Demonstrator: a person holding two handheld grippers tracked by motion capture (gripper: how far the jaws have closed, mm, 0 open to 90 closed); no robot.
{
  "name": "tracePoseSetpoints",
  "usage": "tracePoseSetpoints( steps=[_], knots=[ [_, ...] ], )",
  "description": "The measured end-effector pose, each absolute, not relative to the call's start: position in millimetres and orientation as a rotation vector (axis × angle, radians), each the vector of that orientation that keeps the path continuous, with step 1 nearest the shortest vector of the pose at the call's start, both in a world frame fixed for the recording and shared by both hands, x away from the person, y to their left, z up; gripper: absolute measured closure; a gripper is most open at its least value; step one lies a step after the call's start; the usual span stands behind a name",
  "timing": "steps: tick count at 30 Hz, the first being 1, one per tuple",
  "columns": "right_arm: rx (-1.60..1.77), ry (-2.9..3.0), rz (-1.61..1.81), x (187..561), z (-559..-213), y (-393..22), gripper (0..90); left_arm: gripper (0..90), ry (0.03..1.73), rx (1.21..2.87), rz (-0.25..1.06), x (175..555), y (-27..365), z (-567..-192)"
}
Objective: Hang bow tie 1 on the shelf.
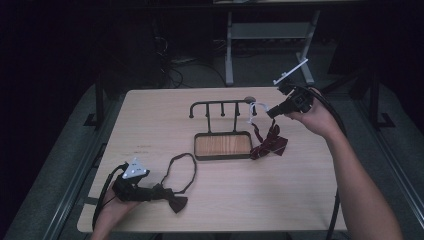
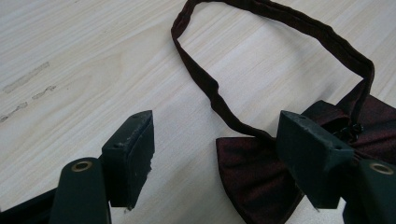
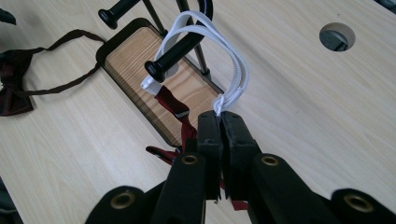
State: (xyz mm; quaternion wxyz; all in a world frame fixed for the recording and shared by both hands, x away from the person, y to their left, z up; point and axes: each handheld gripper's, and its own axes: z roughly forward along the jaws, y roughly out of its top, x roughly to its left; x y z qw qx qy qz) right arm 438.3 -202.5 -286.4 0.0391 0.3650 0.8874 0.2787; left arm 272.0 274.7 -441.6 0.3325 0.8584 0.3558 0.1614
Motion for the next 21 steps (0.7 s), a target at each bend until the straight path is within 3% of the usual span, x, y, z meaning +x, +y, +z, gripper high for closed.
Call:
tracePoseSetpoints(
  steps=[21],
  knots=[
    [1.113,2.727,0.893,433.8,-290.1,-204.8,82.2,28.8,0.927,2.246,0.422,271.9,274.0,-441.6]
  ],
)
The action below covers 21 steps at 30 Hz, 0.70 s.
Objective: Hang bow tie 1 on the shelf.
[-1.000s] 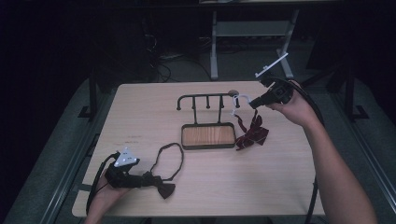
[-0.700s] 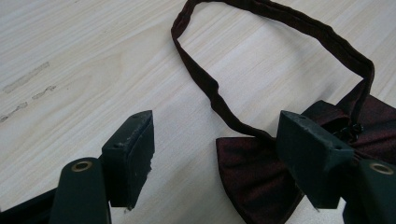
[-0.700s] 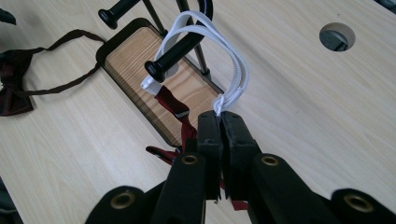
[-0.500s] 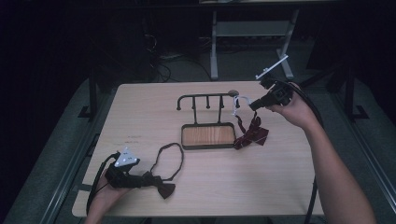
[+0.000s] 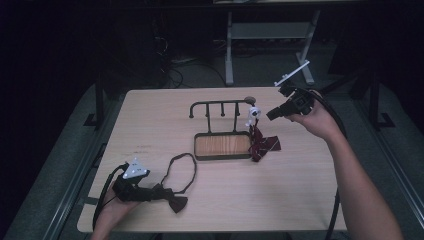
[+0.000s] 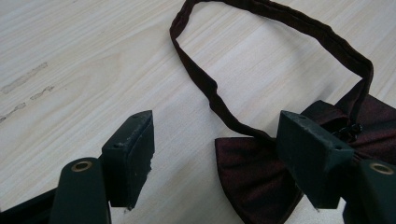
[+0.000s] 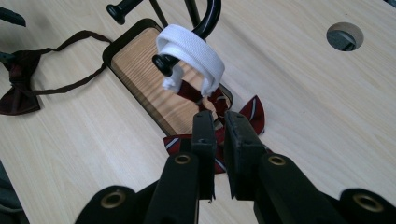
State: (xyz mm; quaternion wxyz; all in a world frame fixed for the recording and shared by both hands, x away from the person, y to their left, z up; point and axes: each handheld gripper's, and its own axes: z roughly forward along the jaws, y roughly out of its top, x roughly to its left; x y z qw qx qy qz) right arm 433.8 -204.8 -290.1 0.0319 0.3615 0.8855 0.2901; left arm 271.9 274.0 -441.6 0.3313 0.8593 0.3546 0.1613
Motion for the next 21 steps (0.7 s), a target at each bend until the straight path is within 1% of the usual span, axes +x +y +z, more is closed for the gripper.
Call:
tracePoseSetpoints(
  steps=[21],
  knots=[
    [1.146,2.739,0.956,420.4,-307.6,-223.3,68.9,28.7,0.929,2.245,0.421,271.8,274.1,-441.6]
  ],
)
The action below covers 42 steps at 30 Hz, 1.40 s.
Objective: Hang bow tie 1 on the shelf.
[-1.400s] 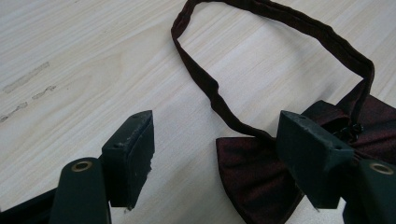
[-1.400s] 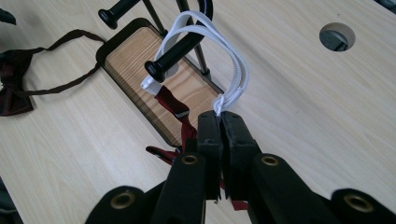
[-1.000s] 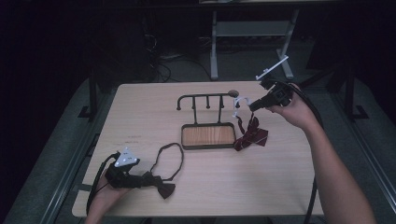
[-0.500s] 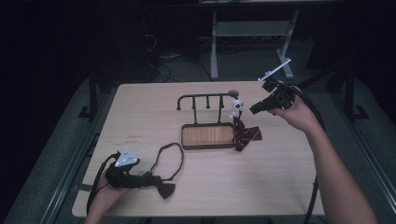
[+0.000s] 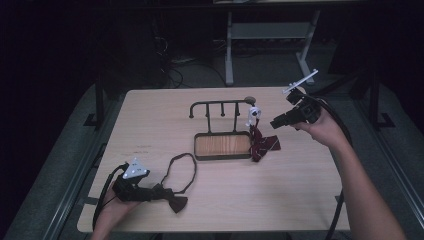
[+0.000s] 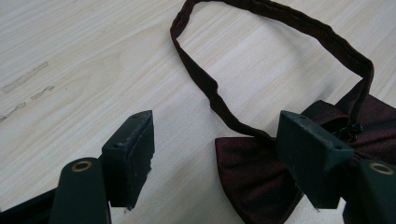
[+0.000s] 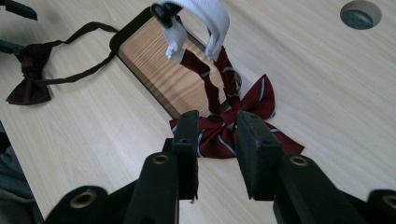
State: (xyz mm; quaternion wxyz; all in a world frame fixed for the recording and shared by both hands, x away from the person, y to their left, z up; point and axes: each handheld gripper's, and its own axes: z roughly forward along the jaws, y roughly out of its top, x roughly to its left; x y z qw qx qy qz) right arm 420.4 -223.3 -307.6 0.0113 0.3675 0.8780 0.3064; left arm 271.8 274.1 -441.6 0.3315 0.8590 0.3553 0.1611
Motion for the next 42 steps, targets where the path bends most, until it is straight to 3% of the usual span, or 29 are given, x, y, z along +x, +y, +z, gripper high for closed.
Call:
tracePoseSetpoints(
  steps=[42],
  knots=[
    [1.222,2.742,1.052,391.6,-345.0,-246.7,50.3,28.8,0.925,2.243,0.43,272.0,274.3,-440.5]
  ],
)
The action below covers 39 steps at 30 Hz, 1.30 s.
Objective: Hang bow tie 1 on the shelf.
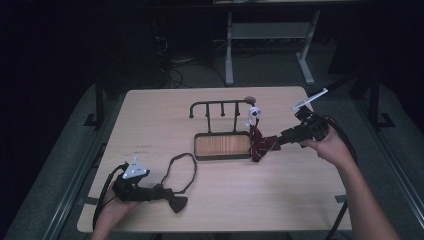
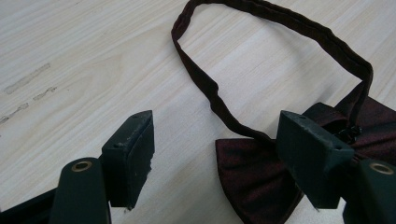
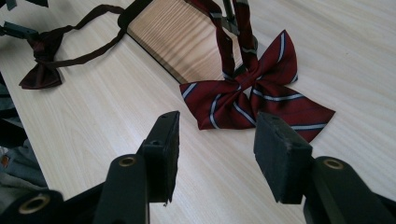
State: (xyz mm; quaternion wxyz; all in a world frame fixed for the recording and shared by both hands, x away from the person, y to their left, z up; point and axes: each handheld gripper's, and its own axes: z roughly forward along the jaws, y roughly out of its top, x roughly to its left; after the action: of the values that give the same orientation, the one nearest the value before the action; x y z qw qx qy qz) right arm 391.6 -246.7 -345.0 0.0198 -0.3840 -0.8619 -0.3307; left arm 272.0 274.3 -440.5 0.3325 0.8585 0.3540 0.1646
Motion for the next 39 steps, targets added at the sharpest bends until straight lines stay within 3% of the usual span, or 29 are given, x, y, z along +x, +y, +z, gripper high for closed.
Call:
tracePoseSetpoints(
  steps=[39],
  knots=[
    [-1.247,-2.639,-1.062,350.1,-384.8,-263.1,47.3,28.7,0.939,2.223,0.428,273.3,274.9,-439.0]
  ],
)
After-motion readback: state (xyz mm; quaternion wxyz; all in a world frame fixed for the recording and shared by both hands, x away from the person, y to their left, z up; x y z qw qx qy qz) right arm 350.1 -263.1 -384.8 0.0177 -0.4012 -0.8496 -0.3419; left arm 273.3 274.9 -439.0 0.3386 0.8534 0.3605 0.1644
